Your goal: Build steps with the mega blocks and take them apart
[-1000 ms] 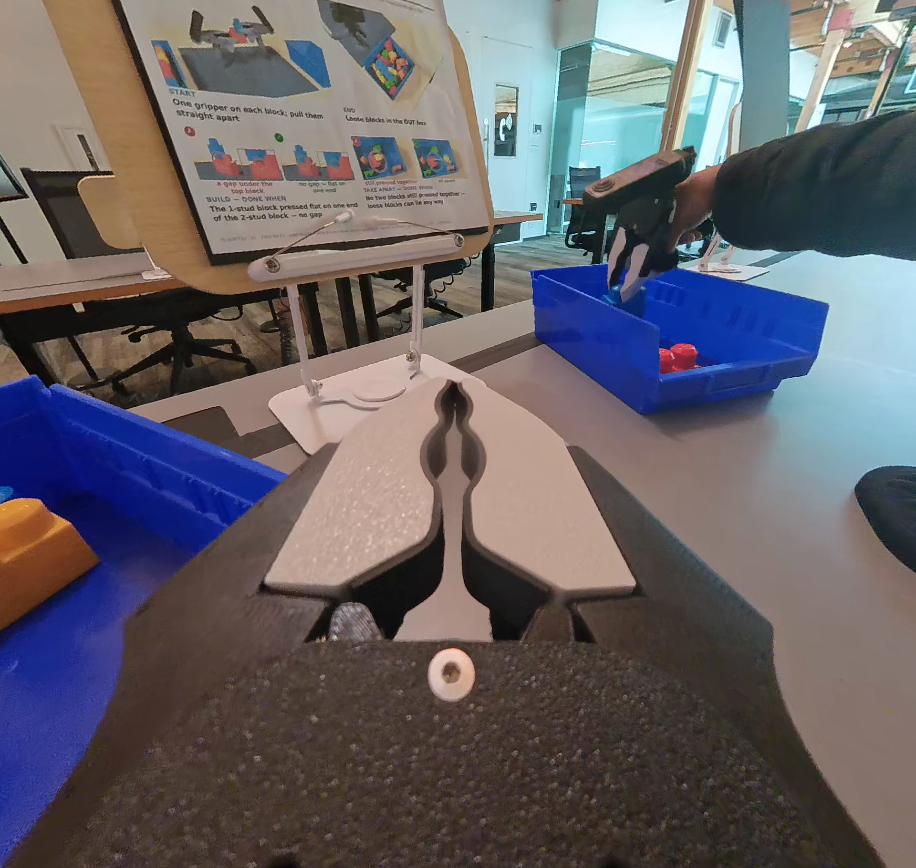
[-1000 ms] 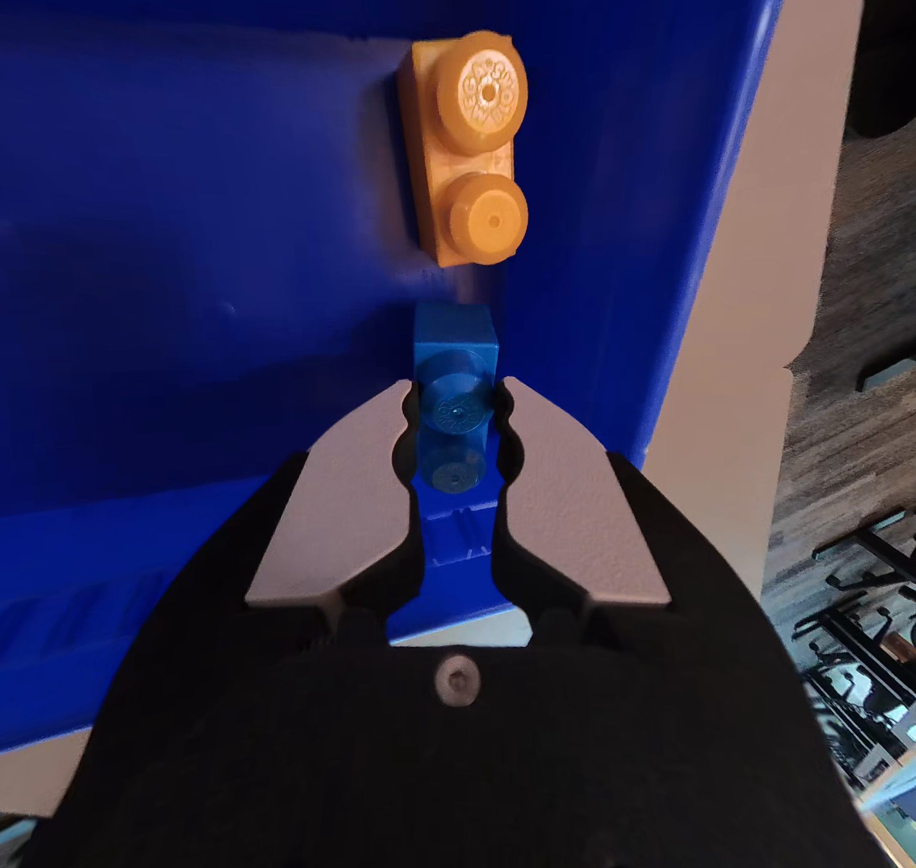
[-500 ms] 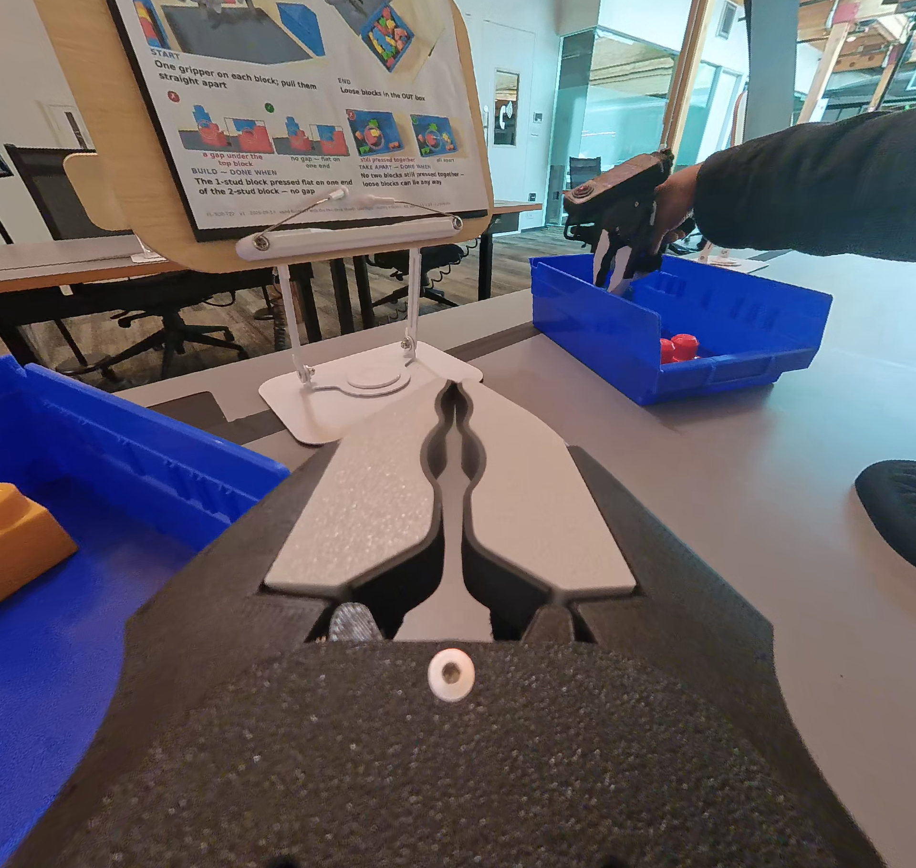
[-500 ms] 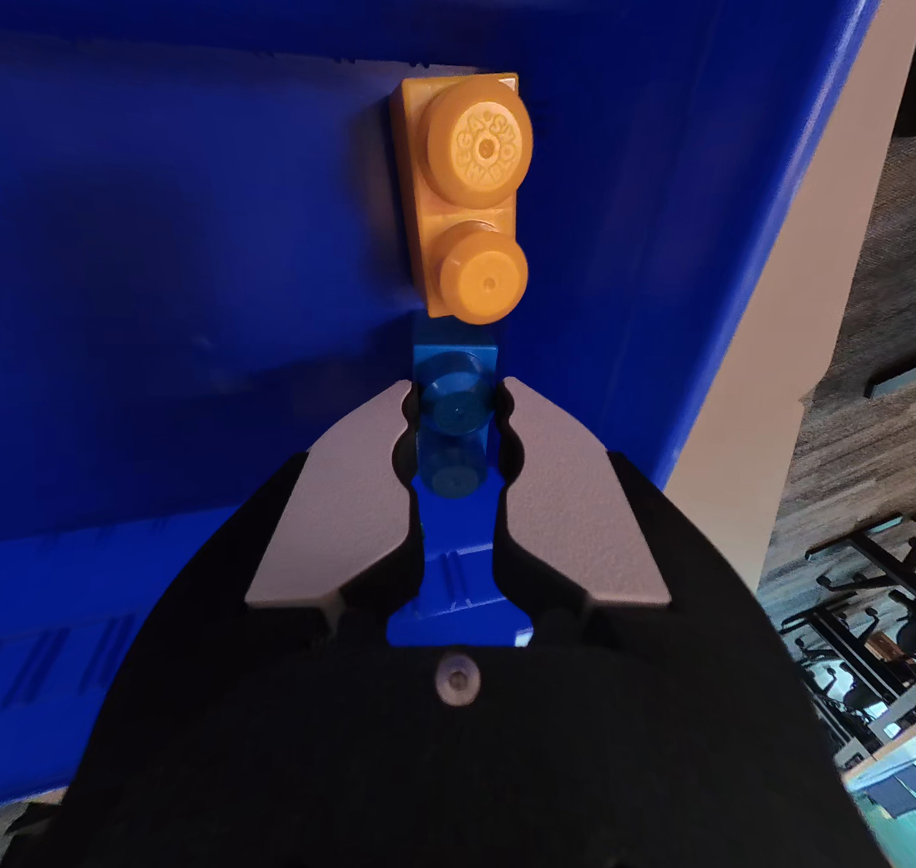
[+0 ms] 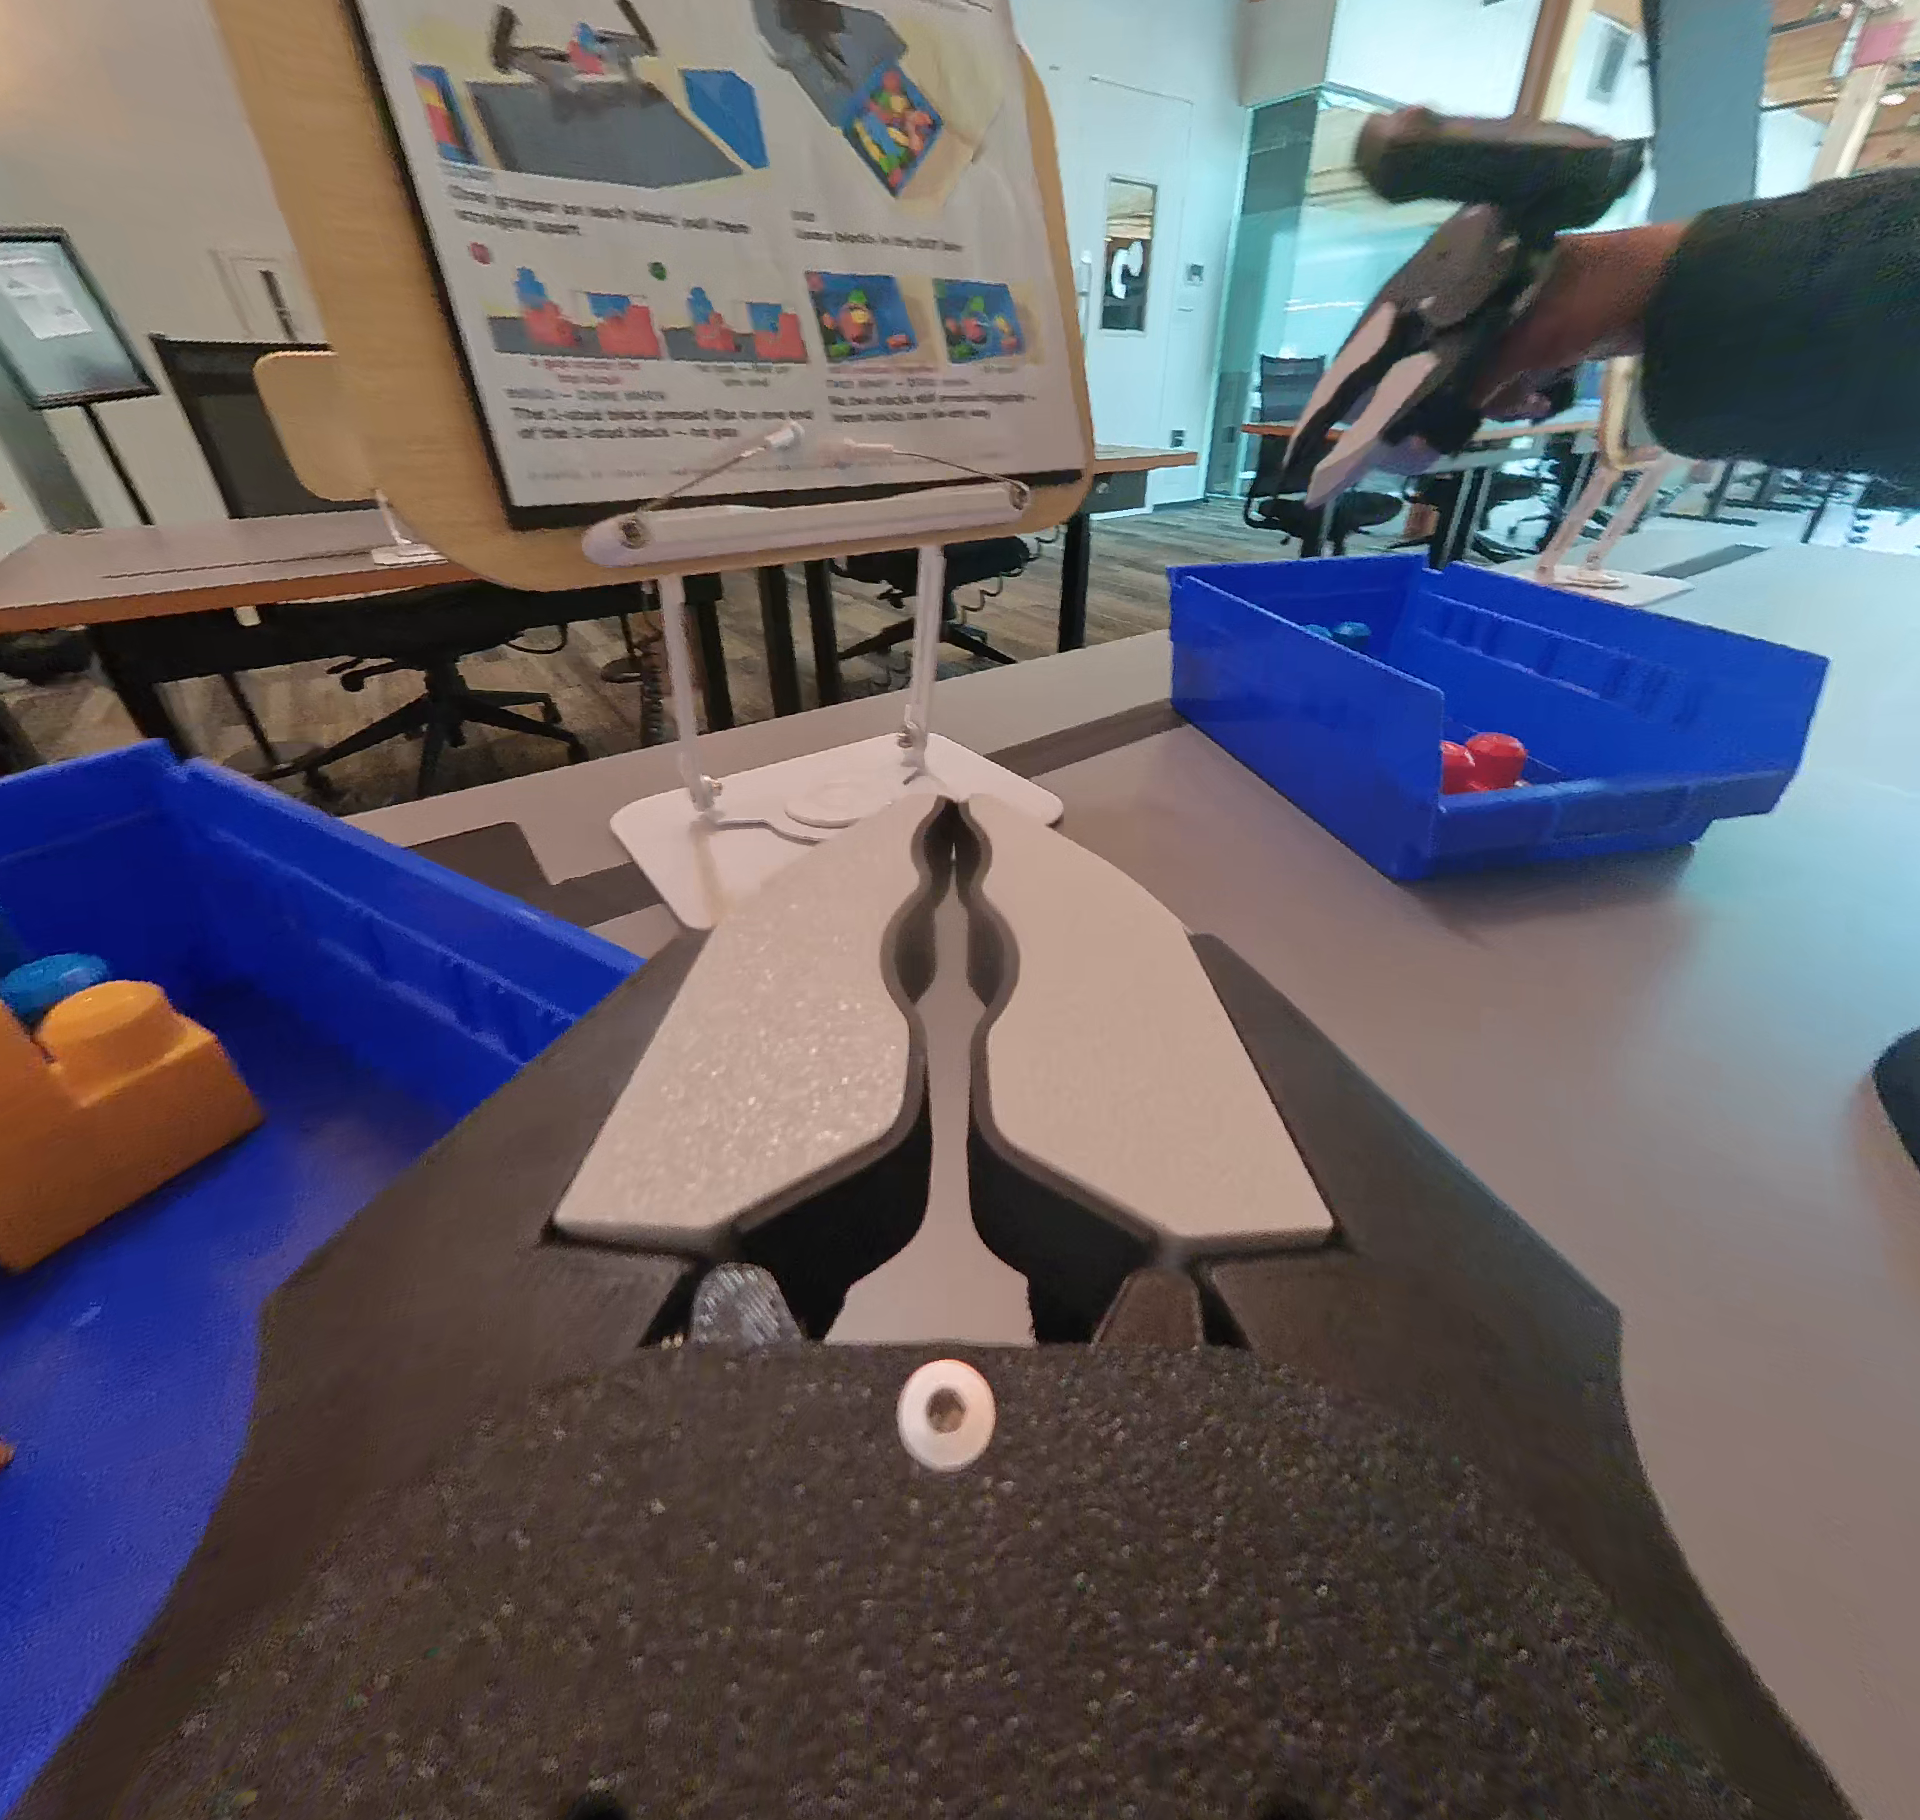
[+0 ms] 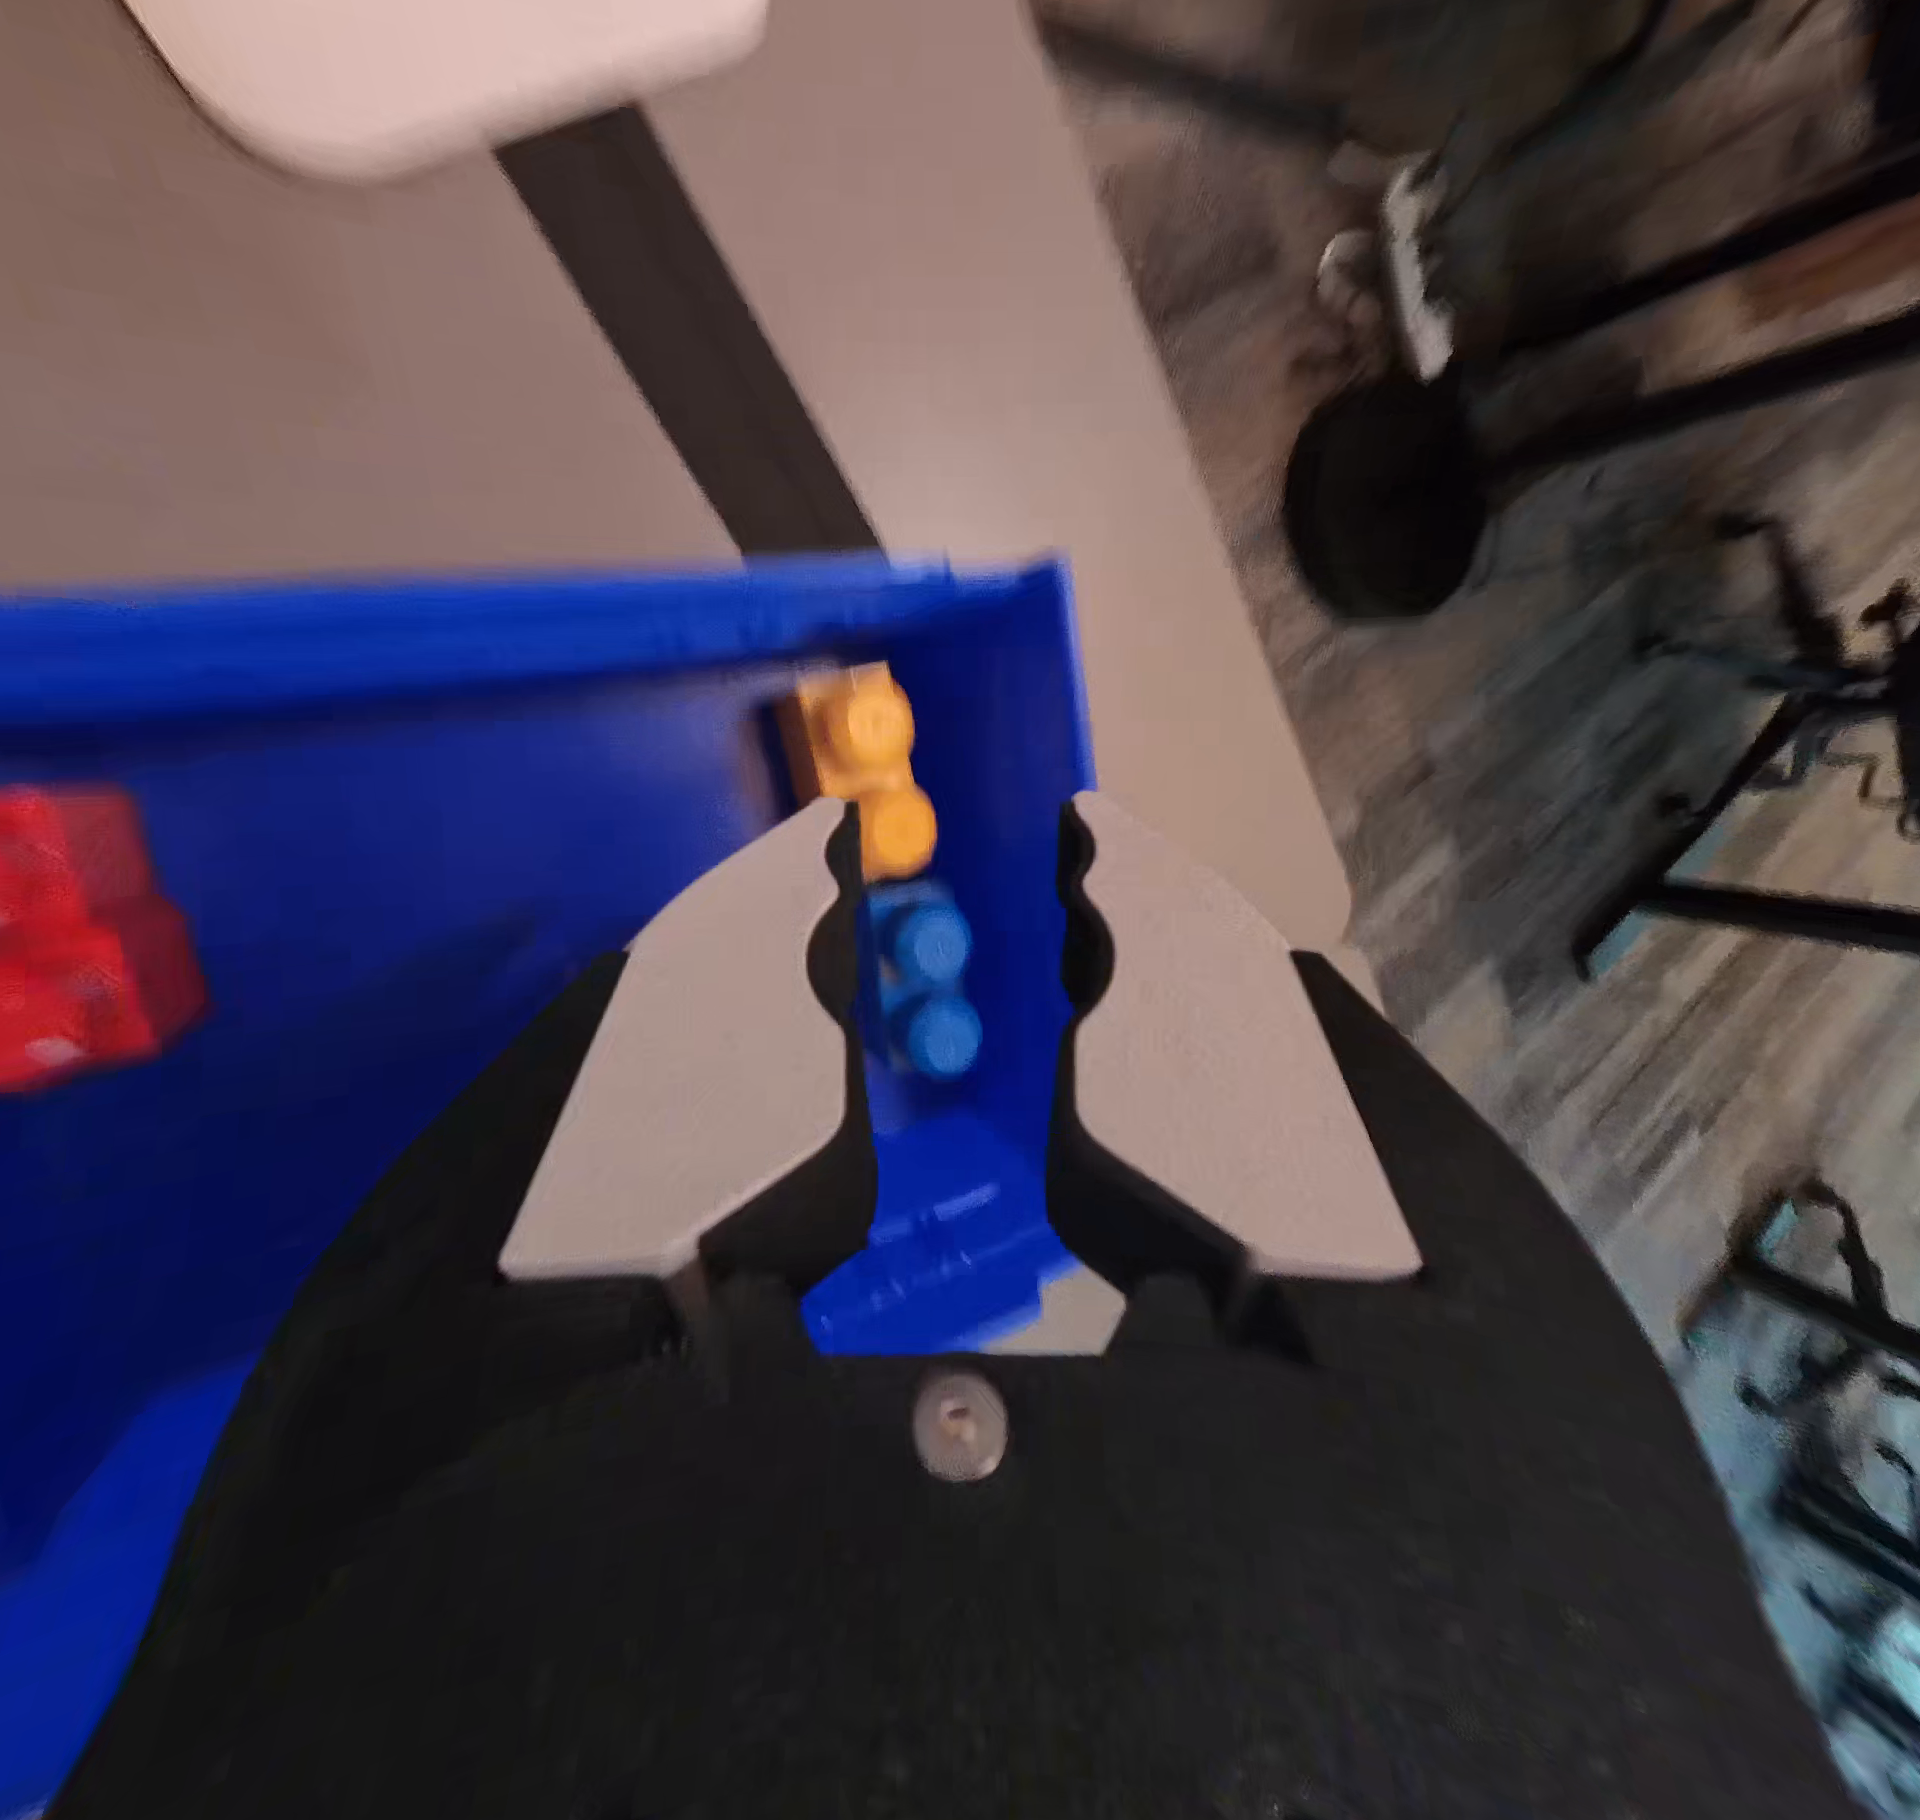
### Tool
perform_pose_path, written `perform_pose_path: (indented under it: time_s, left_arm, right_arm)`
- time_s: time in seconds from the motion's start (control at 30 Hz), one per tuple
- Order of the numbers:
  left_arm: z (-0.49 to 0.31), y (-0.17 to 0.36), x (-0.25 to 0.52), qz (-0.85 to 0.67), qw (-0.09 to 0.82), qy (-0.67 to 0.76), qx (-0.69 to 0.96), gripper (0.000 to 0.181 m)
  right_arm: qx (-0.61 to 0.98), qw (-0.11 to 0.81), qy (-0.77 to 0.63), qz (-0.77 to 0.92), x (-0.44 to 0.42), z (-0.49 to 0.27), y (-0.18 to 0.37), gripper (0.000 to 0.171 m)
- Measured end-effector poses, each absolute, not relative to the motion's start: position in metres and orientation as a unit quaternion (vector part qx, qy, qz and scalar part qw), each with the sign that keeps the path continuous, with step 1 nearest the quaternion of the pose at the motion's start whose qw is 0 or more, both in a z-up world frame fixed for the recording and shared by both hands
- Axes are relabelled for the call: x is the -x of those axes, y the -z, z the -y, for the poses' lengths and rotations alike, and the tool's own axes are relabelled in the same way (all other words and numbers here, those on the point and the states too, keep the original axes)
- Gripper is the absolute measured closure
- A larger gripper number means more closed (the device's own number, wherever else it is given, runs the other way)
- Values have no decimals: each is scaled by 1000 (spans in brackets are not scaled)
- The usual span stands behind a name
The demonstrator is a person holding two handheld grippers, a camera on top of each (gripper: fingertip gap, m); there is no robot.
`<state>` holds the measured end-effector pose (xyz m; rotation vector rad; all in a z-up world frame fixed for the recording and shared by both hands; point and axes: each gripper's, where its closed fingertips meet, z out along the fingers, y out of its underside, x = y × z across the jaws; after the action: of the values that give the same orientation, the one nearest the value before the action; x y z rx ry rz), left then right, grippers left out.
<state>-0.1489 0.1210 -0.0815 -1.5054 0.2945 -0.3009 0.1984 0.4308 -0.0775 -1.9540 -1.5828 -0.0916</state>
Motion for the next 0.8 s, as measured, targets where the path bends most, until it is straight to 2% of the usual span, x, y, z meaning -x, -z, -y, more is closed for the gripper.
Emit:
perform_pose_path:
  time_s: [0.17,0.3,0.57,0.8]
  left_arm:
    - [-120,72,167,-95,723,116,674,181]
    - [-119,67,174,-86,730,109,670,181]
    - [-116,55,193,-68,738,110,662,181]
    - [-117,55,208,-56,731,119,669,181]
  right_arm:
    - [705,475,-87,519,-129,-386,12,142]
    - [674,564,-170,447,-90,-339,-18,152]
    - [656,626,-275,320,-62,-256,2,171]
    - [676,607,-302,288,-62,-216,46,171]
